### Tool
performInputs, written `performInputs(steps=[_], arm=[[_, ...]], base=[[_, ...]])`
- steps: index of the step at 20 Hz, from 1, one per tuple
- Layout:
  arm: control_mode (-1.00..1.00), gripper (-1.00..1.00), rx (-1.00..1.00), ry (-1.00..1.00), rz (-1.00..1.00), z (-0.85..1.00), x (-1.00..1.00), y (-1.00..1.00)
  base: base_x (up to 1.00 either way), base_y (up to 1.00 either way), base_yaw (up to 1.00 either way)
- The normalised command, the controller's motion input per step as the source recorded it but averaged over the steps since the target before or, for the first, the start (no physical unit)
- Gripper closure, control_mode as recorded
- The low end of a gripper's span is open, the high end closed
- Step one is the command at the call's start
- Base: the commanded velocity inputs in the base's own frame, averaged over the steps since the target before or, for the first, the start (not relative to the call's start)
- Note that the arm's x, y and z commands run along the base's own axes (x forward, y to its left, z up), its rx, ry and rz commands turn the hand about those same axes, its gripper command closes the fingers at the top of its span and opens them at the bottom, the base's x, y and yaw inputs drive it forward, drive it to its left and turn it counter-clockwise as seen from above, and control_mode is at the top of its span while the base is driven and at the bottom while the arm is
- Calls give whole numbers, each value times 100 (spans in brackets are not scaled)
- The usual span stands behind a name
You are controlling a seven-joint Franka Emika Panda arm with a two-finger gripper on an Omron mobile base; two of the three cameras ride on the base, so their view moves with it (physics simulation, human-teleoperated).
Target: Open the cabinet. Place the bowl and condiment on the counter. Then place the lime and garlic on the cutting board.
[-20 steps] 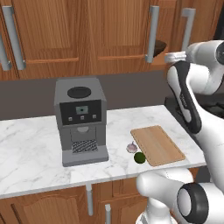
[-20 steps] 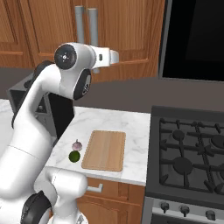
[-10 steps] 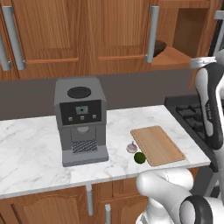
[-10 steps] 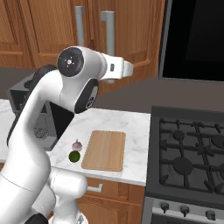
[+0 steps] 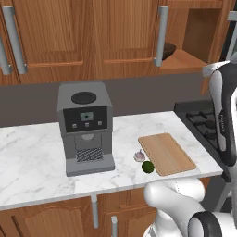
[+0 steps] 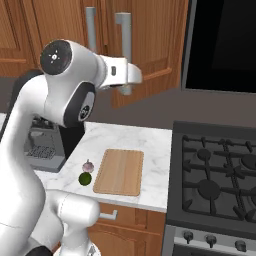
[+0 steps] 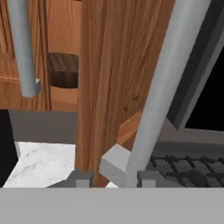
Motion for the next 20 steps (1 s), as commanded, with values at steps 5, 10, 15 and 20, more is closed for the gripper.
performInputs(steps=[5,10,15,20], arm=[[-100,-100,-42,11,-1,16,-82,100],[-100,-100,-34,29,-1,-1,95,33],[-100,-100,-17,29,0,-7,100,-40],[-100,-100,-21,15,0,-31,66,-48]], base=[[0,0,0],[0,0,0],[0,0,0],[0,0,0]])
